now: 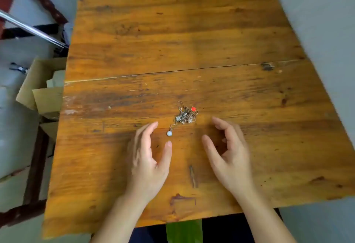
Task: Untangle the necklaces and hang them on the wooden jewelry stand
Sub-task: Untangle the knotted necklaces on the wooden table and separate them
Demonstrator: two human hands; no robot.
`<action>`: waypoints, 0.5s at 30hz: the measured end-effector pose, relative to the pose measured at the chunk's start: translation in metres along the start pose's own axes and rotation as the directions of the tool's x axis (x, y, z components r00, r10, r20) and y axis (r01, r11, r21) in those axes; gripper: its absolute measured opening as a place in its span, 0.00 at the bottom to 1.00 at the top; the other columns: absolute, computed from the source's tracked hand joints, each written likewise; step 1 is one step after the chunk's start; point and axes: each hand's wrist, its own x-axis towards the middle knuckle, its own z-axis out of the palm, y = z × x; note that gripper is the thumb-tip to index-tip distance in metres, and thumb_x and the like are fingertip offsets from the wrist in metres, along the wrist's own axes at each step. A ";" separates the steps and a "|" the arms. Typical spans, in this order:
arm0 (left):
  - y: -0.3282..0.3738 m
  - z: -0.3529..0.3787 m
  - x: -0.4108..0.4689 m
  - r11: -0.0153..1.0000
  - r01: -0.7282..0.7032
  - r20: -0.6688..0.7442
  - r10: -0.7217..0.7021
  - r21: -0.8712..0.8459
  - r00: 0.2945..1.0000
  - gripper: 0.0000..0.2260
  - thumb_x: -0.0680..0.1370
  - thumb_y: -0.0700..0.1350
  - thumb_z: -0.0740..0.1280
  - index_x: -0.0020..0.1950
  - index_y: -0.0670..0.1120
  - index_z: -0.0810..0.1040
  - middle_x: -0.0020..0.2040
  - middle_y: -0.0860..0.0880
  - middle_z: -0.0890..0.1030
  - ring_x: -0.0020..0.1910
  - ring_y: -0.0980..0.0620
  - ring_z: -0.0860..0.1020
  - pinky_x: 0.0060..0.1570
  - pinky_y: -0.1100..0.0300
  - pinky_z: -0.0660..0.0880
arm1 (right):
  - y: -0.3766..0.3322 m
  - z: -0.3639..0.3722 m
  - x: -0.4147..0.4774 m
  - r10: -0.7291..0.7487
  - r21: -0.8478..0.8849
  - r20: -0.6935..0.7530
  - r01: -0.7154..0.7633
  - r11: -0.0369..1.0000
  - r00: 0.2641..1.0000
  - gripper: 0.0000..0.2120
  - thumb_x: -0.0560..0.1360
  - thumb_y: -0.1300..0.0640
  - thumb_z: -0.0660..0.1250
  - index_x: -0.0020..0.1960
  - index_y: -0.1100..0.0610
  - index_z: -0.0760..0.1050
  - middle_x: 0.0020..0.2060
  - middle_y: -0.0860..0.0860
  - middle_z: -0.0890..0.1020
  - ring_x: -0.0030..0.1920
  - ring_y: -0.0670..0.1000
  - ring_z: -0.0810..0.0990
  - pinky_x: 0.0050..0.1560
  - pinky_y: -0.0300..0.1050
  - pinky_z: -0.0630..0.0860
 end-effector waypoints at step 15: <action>-0.002 0.021 0.004 0.969 0.001 -0.090 0.022 0.248 0.996 0.16 0.78 0.54 0.68 0.61 0.47 0.83 0.60 0.48 0.76 0.61 0.47 0.74 0.63 0.51 0.69 | 0.001 0.011 -0.006 -0.128 -0.408 0.091 0.154 0.900 0.988 0.23 0.79 0.44 0.63 0.71 0.51 0.72 0.63 0.52 0.76 0.64 0.56 0.72 0.63 0.51 0.70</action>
